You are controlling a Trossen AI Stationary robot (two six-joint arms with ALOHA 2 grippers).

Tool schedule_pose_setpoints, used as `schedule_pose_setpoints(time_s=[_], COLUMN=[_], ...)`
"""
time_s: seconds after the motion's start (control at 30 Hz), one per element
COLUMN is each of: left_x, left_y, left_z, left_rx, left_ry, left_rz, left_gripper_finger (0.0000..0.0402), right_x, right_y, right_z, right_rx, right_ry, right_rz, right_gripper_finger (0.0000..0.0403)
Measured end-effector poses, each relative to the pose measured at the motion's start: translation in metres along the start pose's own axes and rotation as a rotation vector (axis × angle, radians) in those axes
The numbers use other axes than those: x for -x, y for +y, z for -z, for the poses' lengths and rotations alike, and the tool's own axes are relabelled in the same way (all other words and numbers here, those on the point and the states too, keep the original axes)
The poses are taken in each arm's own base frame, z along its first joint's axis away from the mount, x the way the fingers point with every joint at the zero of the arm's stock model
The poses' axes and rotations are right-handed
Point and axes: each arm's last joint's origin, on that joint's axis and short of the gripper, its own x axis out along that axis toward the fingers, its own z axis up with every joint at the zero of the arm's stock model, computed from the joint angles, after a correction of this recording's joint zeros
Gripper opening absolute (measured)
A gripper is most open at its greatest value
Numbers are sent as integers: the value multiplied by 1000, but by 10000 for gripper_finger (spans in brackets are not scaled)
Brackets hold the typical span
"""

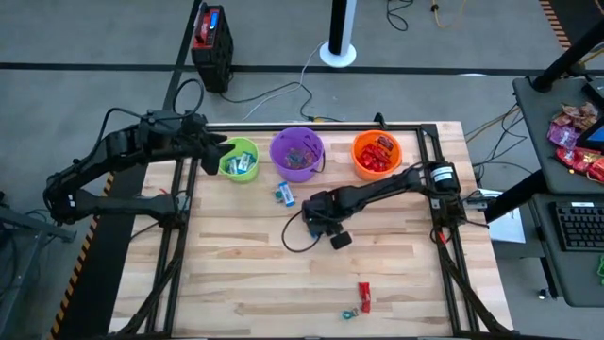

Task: Sort candy by brand, put in halloween buckets
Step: Put the white chocolate into the green bucket

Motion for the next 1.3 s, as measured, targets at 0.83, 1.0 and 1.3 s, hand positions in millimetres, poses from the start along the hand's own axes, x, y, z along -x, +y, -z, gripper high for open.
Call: schedule_pose_setpoints(time_s=[0.83, 1.0, 1.3], left_x=[-37, -69, -93], left_y=[-29, -51, -62], left_z=[60, 112, 145], left_rx=[-318, -353, -339], left_ry=[326, 294, 190], left_rz=[755, 866, 754], left_gripper_finger=[200, 200, 200], right_x=[39, 40, 50], right_y=[-28, -30, -31], right_z=[4, -1, -8], right_rx=[-580, -619, -606], right_ry=[-612, -770, -849], right_rz=[-637, -681, -766], right_gripper_finger=[13, 13, 13])
